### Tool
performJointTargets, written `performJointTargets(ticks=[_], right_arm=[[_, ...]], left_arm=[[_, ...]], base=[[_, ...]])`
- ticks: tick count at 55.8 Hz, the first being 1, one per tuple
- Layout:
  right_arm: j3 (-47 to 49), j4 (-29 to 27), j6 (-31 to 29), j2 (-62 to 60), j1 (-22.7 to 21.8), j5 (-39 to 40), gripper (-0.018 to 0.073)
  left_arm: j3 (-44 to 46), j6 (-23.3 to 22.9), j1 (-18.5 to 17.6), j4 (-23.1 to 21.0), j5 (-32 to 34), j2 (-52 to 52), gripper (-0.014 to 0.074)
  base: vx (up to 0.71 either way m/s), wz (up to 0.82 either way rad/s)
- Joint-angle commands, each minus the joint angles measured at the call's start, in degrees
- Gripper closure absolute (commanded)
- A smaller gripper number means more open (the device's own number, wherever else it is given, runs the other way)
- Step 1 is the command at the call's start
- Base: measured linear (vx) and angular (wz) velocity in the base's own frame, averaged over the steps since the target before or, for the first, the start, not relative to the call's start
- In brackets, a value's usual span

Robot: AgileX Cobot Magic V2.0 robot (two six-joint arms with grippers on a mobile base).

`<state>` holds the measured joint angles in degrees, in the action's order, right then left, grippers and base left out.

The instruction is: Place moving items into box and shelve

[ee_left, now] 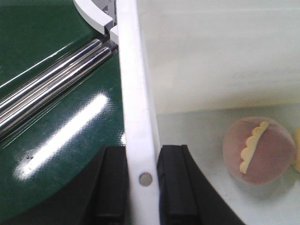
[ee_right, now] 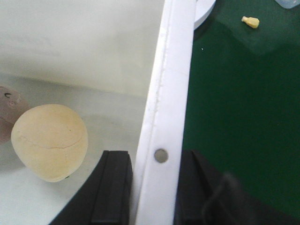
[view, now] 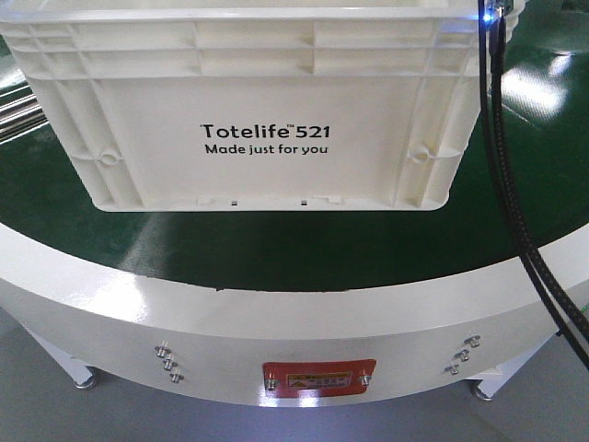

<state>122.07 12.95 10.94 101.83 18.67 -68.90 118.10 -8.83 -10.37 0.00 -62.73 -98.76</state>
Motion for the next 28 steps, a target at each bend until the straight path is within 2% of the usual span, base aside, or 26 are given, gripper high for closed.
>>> performJointTargets(ticks=[1, 28], right_arm=[[2.0, 9.3, -1.0, -4.3, -1.1, 6.3, 0.0564], [2.0, 9.3, -1.0, -4.3, -1.1, 6.1, 0.0564]], left_arm=[[2.4, 0.3, 1.0, 6.8, 8.1, 4.0, 0.0598], [2.4, 0.3, 1.0, 6.8, 8.0, 3.8, 0.0598]], base=[[0.0, 0.0], [0.0, 0.0]])
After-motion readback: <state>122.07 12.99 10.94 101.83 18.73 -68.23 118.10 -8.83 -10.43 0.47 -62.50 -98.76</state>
